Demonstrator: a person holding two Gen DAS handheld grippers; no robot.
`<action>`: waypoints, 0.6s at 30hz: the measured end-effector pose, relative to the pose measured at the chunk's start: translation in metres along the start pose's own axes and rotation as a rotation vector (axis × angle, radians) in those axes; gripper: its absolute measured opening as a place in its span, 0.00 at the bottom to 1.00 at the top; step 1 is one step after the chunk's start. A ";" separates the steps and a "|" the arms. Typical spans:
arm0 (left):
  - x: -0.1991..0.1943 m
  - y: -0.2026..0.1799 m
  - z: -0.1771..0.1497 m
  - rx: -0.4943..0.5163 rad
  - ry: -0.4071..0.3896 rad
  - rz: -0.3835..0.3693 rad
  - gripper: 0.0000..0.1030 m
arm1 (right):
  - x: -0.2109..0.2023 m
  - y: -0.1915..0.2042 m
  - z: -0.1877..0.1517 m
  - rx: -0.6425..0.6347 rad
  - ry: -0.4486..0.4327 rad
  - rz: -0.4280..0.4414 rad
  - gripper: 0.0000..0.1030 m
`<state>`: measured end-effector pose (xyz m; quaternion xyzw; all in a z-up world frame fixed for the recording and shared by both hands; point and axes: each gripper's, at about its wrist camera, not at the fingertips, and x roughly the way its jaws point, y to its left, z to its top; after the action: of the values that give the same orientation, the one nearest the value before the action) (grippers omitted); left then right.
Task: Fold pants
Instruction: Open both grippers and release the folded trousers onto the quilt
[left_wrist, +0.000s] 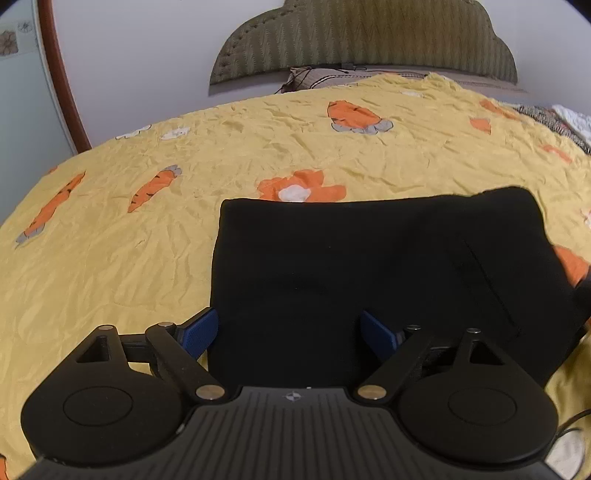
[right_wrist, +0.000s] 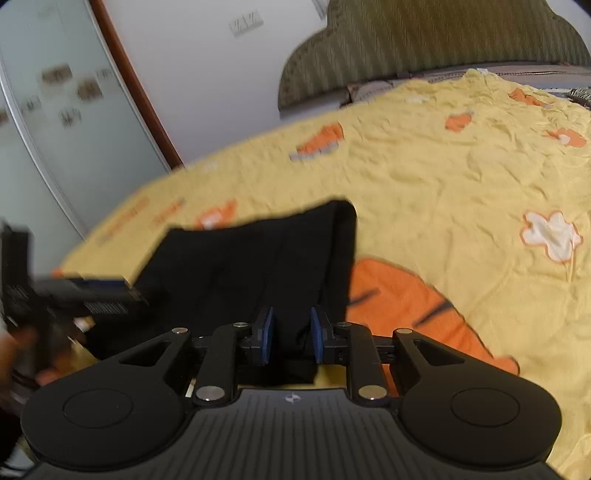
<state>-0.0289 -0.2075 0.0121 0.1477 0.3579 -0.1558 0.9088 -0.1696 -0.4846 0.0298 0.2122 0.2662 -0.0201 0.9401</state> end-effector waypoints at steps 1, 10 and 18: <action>-0.002 0.002 0.001 -0.006 0.001 -0.014 0.83 | 0.001 -0.002 -0.002 0.006 0.006 0.004 0.20; -0.005 0.005 -0.001 -0.044 0.009 -0.044 0.83 | -0.010 -0.002 -0.009 -0.056 -0.001 -0.047 0.12; -0.005 -0.009 0.001 -0.032 0.015 -0.039 0.85 | 0.011 0.041 0.015 -0.189 -0.046 -0.044 0.15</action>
<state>-0.0352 -0.2153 0.0153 0.1274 0.3700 -0.1666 0.9051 -0.1467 -0.4531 0.0521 0.1163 0.2498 -0.0204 0.9611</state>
